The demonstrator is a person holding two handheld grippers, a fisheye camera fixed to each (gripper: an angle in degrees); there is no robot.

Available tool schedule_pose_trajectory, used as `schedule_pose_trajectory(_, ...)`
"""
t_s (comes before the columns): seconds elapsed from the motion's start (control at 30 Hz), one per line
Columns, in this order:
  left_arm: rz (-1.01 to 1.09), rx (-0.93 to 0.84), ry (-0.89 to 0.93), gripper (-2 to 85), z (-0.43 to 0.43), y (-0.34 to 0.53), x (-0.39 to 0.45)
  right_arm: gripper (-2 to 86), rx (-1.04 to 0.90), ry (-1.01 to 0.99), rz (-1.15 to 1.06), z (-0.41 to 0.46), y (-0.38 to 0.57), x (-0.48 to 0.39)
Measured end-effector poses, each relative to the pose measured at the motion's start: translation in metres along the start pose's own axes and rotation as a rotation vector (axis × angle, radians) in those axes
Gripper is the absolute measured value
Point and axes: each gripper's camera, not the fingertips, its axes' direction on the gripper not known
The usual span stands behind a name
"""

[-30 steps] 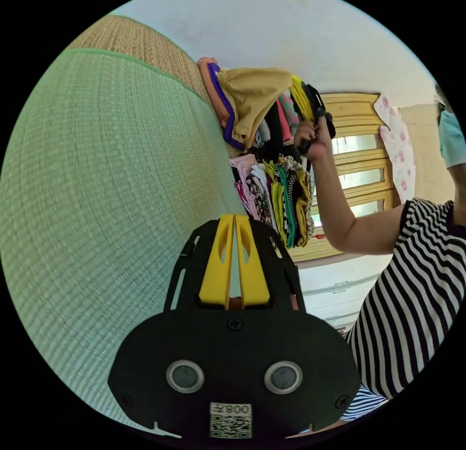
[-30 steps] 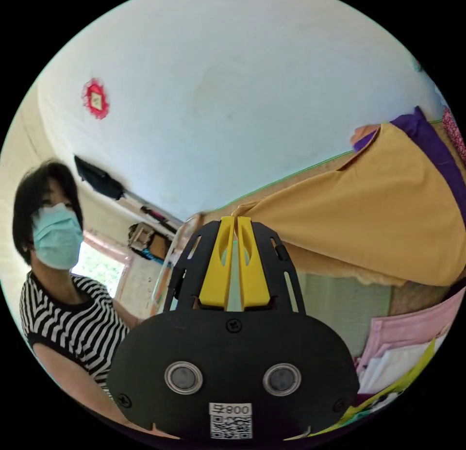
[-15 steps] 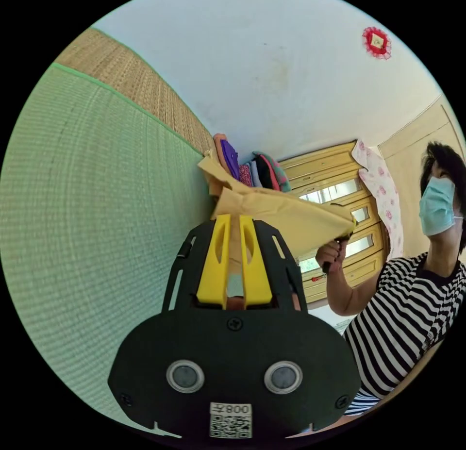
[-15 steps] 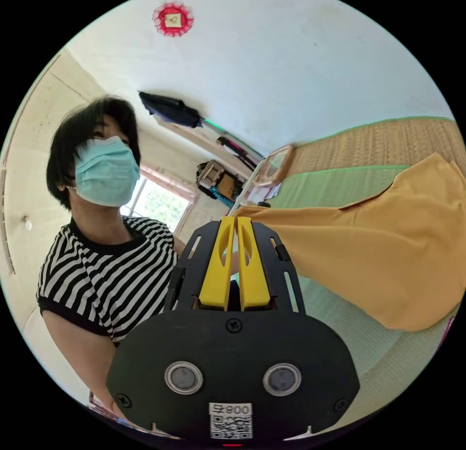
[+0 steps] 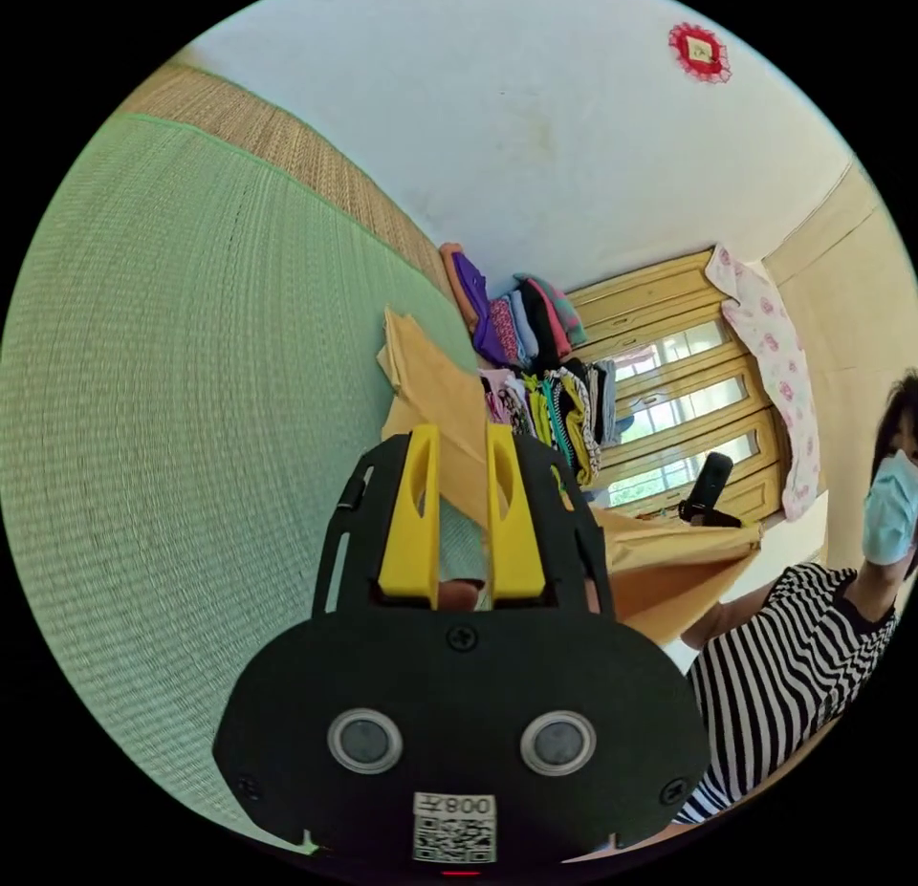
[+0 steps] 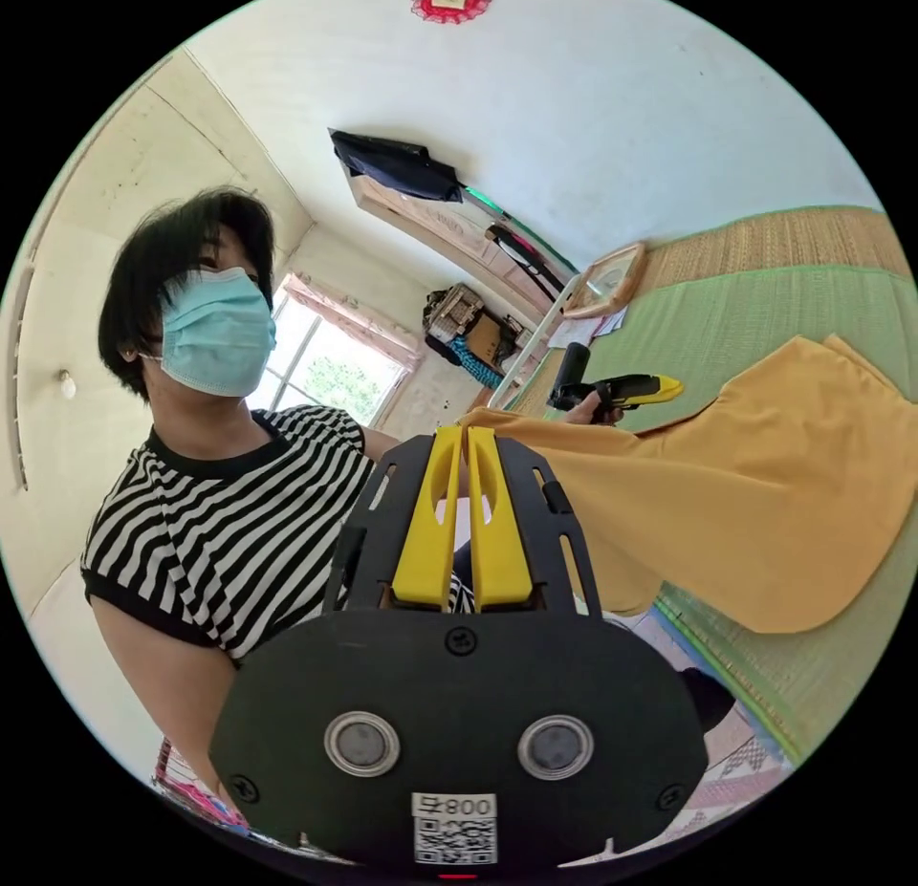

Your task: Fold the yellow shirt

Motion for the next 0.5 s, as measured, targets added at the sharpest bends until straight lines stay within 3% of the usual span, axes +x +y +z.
schedule_pose_trajectory(0.3,-0.064,-0.228,-0.191,9.1,0.030,0.013,-0.055,0.6,0.065,0.073,0.028,-0.058,0.073,-0.040)
schedule_pose_trajectory(0.5,-0.089,-0.260,-0.095,3.0,0.019,0.046,-0.088,0.6,0.103,0.083,0.047,-0.094,0.106,-0.042)
